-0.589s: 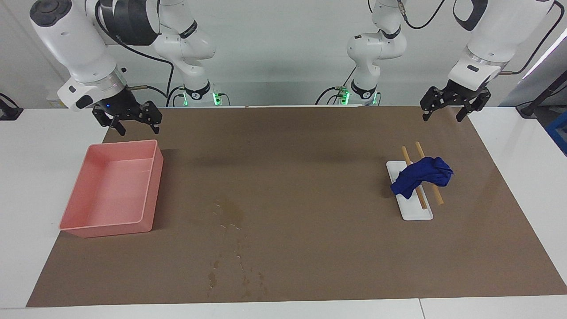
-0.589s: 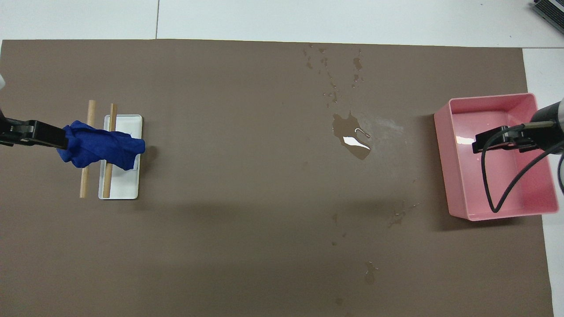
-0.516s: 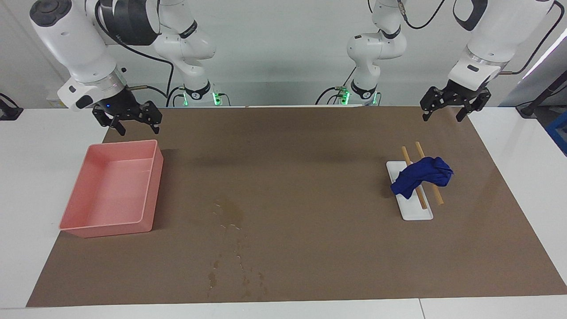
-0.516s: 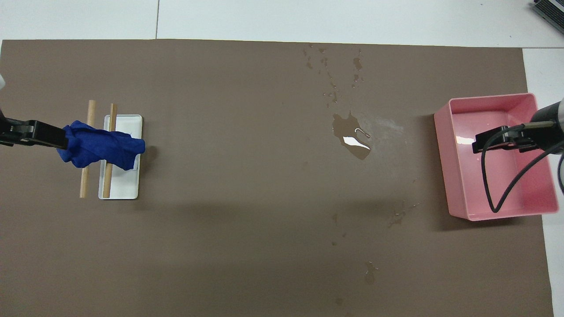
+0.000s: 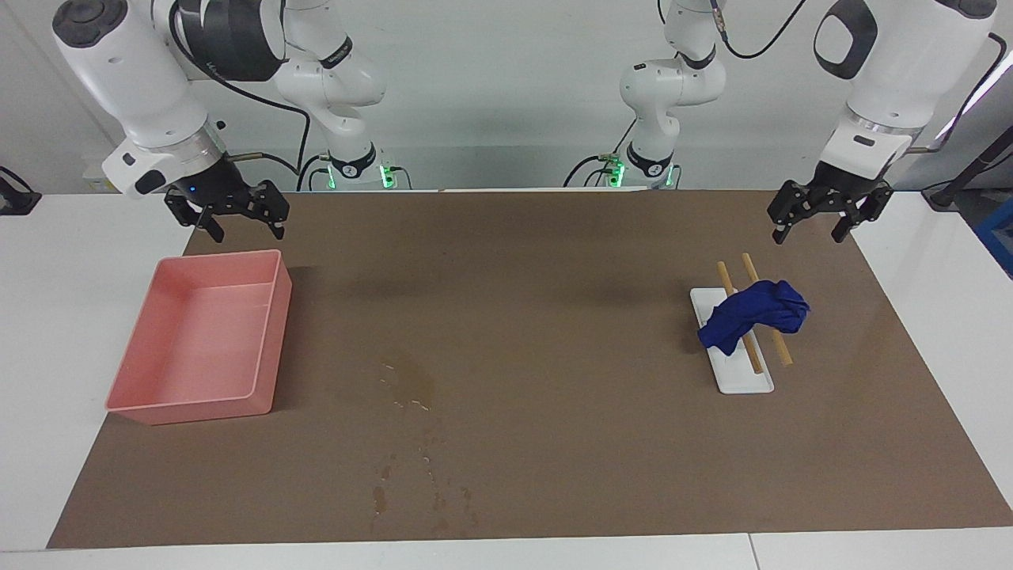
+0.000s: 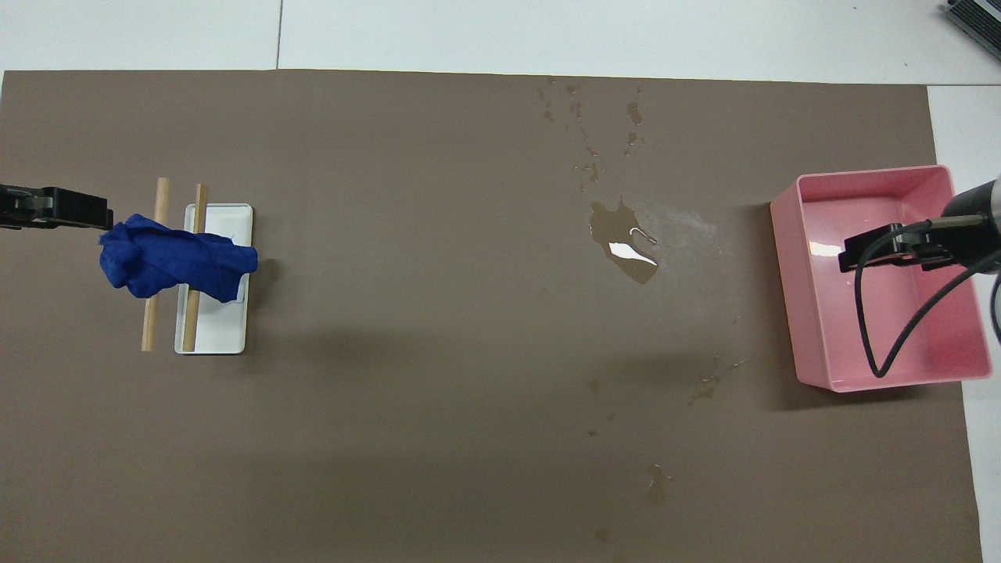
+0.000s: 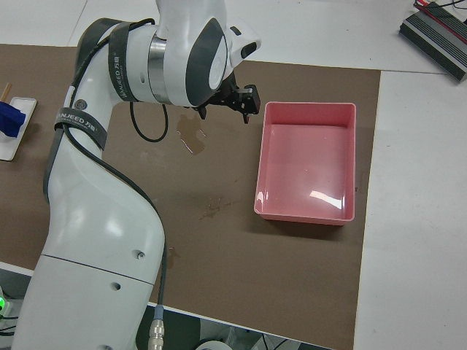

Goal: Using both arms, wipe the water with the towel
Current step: 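Lift the blue towel off the white tray with the left gripper, then carry the towel toward center while the right gripper reaches toward it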

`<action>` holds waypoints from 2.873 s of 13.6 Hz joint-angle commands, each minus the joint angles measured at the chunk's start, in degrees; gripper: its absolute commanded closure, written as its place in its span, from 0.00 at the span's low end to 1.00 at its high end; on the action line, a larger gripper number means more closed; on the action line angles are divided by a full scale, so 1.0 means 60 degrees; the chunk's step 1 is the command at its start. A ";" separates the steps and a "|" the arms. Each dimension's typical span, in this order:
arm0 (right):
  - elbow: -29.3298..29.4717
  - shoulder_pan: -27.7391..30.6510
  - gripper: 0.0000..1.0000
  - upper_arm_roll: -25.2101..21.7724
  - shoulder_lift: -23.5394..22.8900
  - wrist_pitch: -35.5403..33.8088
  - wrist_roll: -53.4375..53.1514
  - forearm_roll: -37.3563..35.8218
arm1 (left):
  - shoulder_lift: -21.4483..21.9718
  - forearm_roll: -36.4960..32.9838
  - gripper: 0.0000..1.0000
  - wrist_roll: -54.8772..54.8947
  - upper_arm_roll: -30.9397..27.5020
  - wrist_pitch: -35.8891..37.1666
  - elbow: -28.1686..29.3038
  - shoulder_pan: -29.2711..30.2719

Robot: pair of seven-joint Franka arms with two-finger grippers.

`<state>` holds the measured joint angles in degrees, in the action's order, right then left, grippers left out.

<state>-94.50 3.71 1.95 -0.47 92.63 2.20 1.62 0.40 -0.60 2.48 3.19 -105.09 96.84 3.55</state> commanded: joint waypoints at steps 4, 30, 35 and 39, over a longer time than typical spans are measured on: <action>0.0062 0.0100 0.00 0.0070 -0.0040 0.0059 -0.0089 -0.0153 | -0.1397 -0.0632 0.00 -0.1476 0.0039 -0.2345 0.0617 0.0361; -0.1211 -0.2563 0.00 0.0363 -0.0259 0.5025 -0.9889 0.5853 | -0.0799 -0.3972 1.00 -0.4984 0.0112 -0.2071 0.2758 -0.1046; -0.1871 -0.3194 0.00 0.0363 -0.0201 0.4732 -0.9874 0.6248 | -0.1092 -0.3464 1.00 -0.5085 0.0156 -0.0741 0.1574 -0.1192; -0.2121 -0.3956 0.00 0.0363 -0.0566 0.5651 -0.9947 0.6307 | -0.1064 -0.0007 1.00 -0.7524 0.0141 -0.0209 0.0604 -0.1221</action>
<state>-106.30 -18.35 4.24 -3.16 123.02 -57.14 37.72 -5.27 -6.05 -34.85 4.43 -108.40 103.61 -2.74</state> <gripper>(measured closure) 0.000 0.824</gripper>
